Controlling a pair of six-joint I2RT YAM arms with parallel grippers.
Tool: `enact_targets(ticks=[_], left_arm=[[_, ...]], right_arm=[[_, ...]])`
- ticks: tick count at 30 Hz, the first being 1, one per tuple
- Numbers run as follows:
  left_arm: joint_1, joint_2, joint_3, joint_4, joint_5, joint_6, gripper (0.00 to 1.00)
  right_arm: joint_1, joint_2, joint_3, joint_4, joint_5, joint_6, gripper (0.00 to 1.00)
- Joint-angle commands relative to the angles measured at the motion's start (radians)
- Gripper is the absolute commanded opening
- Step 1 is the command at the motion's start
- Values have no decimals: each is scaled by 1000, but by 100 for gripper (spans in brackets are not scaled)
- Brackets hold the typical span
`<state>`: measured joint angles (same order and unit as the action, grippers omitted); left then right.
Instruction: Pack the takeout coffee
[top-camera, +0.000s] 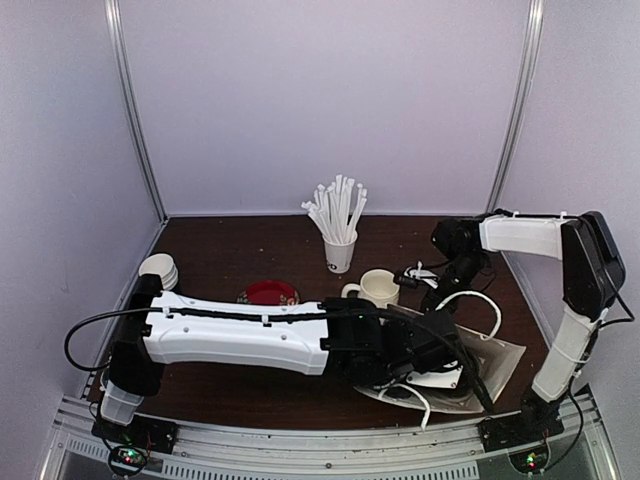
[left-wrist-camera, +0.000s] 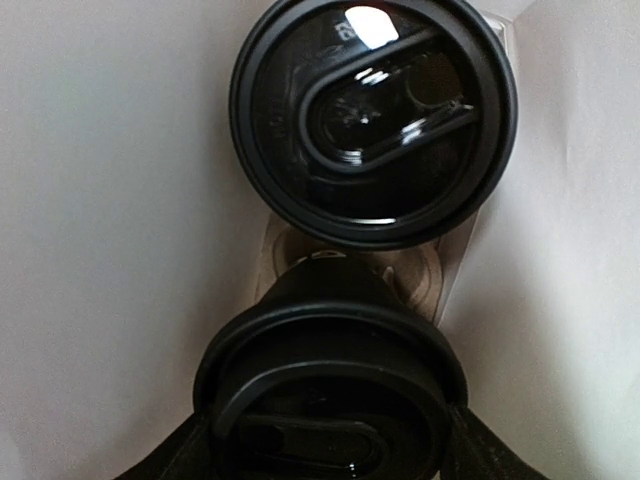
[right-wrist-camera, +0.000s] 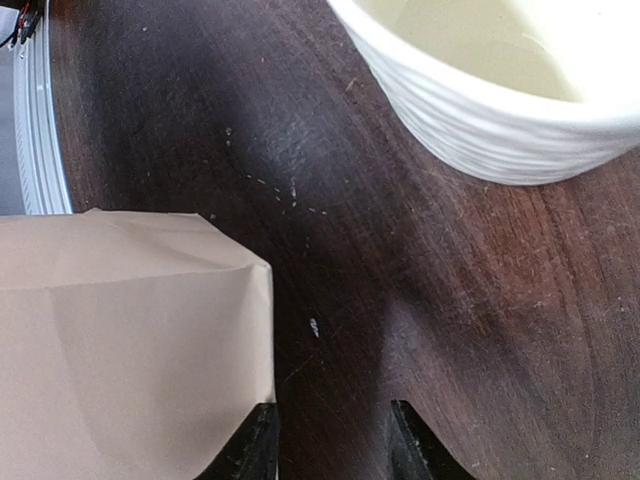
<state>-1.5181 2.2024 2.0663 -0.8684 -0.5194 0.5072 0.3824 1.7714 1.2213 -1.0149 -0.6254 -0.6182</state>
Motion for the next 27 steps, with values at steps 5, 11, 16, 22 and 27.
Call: enact_targets(ticks=[5, 11, 16, 22, 27], left_arm=[[5, -42, -34, 1, 43, -34, 51], [11, -9, 20, -116, 148, -76, 52], [25, 28, 78, -209, 218, -123, 51], [59, 35, 95, -217, 288, -133, 51], [78, 54, 96, -200, 321, -113, 51]], right_arm=[[75, 79, 23, -99, -135, -39, 40], [75, 93, 68, -96, -59, -12, 45], [11, 74, 139, -131, 31, -9, 55], [-89, 13, 219, -225, 108, -50, 61], [-168, -39, 265, -258, 164, -42, 64]])
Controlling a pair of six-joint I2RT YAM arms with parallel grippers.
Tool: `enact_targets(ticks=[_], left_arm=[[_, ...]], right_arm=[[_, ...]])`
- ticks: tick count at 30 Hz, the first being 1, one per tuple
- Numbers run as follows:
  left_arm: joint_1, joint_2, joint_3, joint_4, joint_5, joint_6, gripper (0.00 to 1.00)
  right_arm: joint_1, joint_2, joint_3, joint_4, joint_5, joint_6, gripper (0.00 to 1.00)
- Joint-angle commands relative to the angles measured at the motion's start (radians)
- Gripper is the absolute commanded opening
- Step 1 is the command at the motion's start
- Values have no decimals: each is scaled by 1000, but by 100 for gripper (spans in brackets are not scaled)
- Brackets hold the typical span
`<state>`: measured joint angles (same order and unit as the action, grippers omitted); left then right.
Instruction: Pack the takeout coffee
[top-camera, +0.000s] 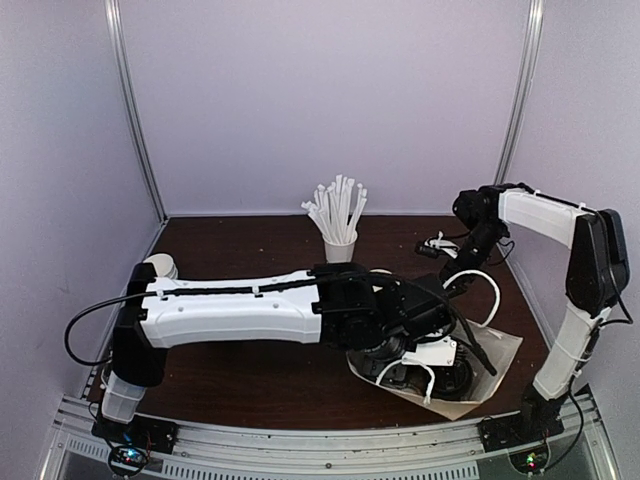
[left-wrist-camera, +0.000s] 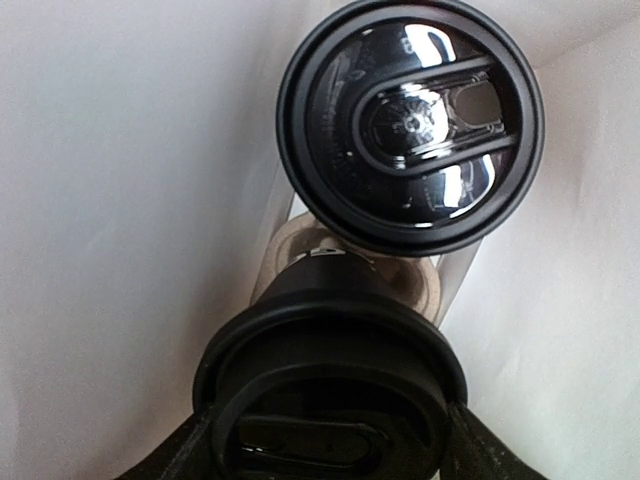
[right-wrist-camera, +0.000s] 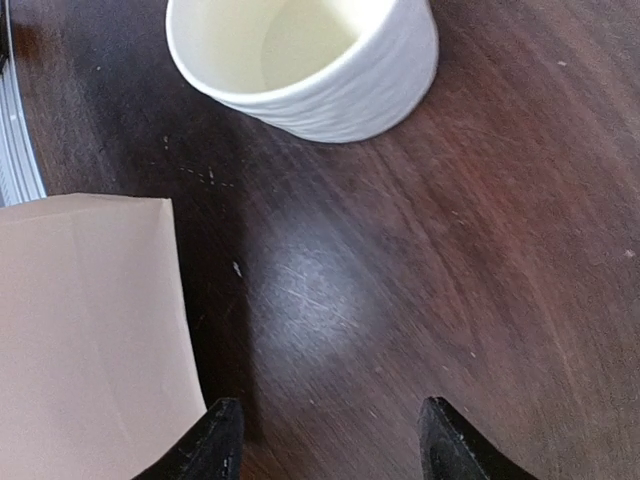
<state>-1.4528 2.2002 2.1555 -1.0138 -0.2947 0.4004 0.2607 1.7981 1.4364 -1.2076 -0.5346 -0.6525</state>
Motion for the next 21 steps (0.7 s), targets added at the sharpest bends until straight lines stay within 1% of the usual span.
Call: enact_targets(ticks=[1, 8, 11, 14, 16, 21], left_arm=[[15, 62, 11, -54, 108, 4, 51], [31, 148, 122, -128, 182, 41, 51], [44, 164, 132, -145, 233, 46, 52], [56, 195, 174, -197, 285, 49, 52], [57, 207, 184, -215, 293, 48, 52], [57, 212, 201, -319, 310, 5, 52]], right_arm=[[-63, -74, 61, -74, 78, -7, 64], [-145, -136, 102, -94, 80, -14, 65], [-158, -151, 100, -109, 73, -31, 65], [-162, -162, 92, -126, 58, -47, 65], [-162, -168, 80, -125, 54, -55, 65], [-162, -169, 59, -127, 31, -71, 64]])
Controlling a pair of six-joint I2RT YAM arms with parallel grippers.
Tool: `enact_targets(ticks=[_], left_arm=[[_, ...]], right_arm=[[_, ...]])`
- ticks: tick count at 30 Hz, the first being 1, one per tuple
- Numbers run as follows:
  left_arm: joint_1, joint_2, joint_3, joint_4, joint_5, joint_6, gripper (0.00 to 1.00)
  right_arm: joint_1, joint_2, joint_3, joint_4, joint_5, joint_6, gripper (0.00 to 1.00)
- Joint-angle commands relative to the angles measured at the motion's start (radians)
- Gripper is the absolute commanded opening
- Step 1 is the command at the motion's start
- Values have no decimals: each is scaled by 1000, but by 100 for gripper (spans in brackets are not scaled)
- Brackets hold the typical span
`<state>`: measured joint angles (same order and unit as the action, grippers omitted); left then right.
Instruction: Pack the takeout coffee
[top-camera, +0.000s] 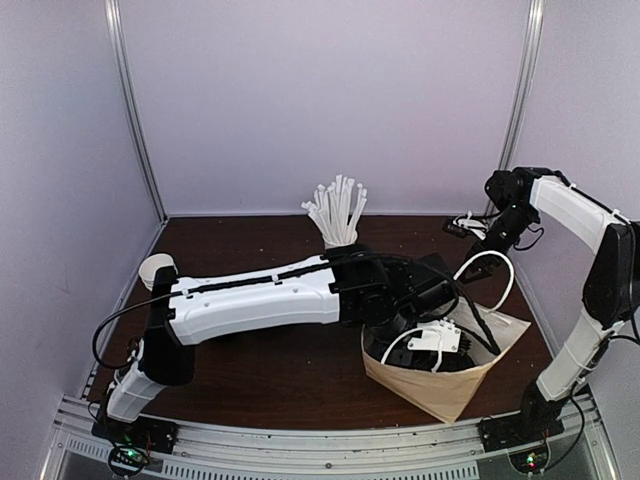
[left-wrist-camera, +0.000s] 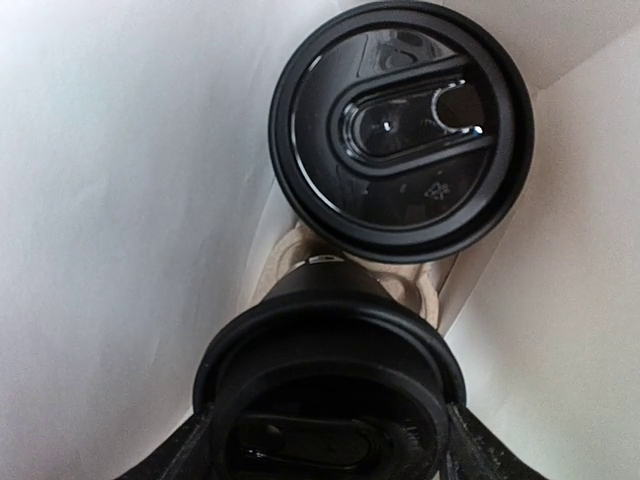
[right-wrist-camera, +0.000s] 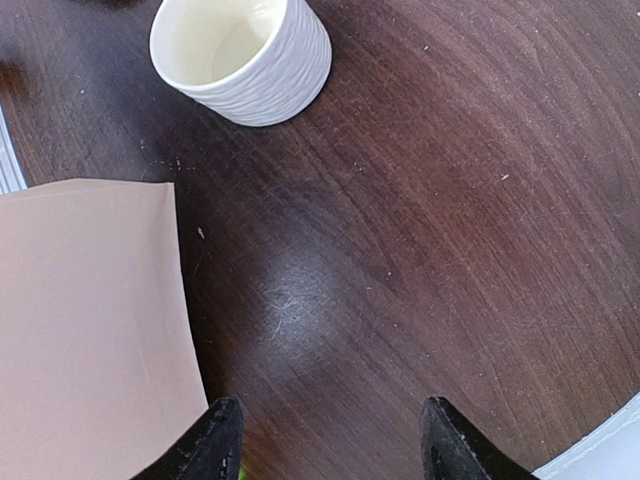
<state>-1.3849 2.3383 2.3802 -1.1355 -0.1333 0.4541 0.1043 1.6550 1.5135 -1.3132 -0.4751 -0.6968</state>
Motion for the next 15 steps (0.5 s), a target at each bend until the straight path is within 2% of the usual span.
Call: enact_targets(ticks=[1, 10, 15], left_arm=[[-11, 67, -32, -215, 167, -61, 52], [-11, -15, -121, -301, 205, -154, 51], [-9, 30, -76, -302, 232, -131, 50]], right_arm=[[-5, -25, -19, -25, -36, -28, 64], [-6, -48, -65, -25, -94, -34, 63], [-6, -83, -129, 0, -110, -22, 63]])
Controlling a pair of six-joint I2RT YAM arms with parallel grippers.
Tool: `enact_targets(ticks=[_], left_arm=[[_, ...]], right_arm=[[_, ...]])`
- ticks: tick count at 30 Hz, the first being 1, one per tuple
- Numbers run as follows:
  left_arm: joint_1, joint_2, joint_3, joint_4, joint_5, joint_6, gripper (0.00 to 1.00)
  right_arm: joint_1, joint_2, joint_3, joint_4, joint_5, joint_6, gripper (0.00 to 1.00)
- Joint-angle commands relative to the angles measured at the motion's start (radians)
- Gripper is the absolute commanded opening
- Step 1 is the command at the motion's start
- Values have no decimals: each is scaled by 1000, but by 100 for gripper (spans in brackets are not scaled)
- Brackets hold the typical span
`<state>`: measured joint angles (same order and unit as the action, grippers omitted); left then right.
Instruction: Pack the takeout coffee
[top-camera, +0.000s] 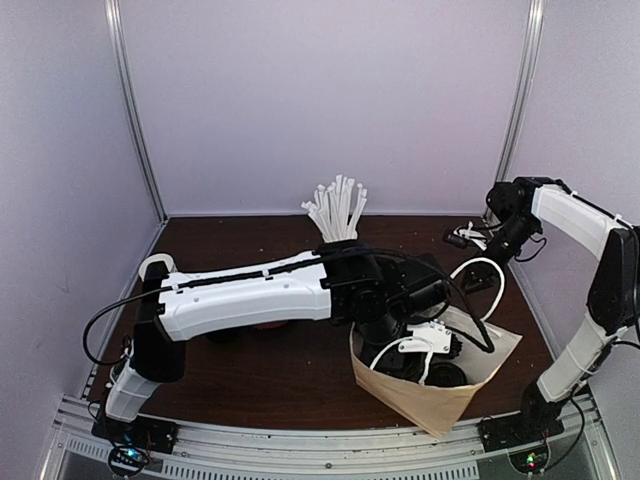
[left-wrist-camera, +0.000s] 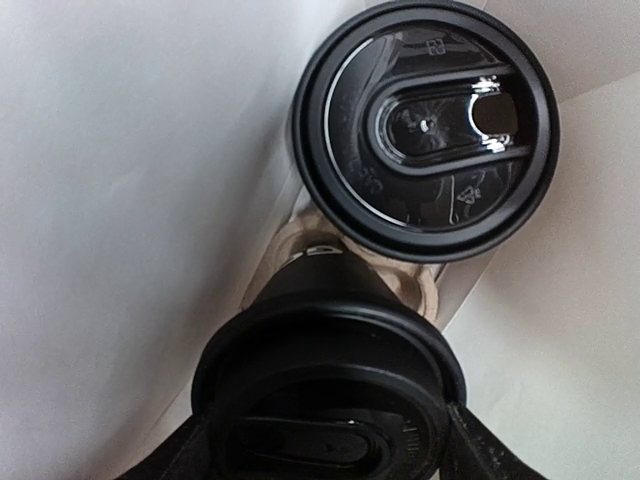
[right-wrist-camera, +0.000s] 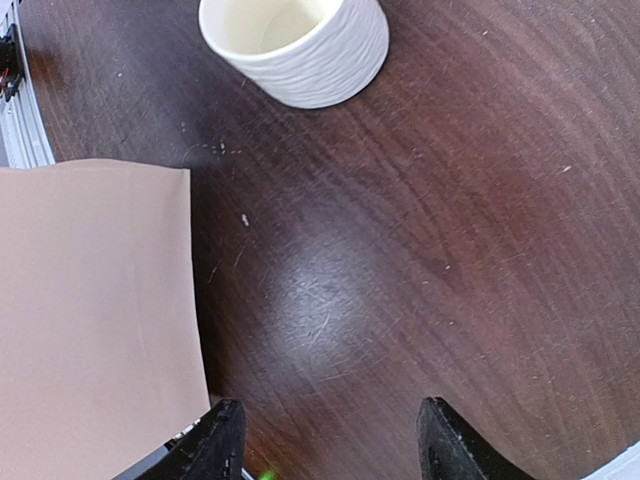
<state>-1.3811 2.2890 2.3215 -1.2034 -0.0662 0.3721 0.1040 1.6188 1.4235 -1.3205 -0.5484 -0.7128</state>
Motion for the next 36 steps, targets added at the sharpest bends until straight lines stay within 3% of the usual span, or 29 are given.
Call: enact_targets(ticks=[1, 15, 21, 30, 36], left_arm=[[-9, 91, -7, -235, 176, -45, 50], [14, 259, 107, -249, 196, -38, 52], [14, 247, 122, -253, 175, -49, 62], [-10, 89, 78, -233, 24, -69, 95], [-17, 12, 121, -200, 46, -71, 98]], right_arm=[[-5, -52, -45, 6, -42, -3, 63], [-5, -127, -157, 60, -34, 12, 62], [-5, -149, -160, 63, -46, 30, 62], [-6, -188, -128, 33, -46, 45, 62], [-6, -205, -112, 20, -56, 62, 63]])
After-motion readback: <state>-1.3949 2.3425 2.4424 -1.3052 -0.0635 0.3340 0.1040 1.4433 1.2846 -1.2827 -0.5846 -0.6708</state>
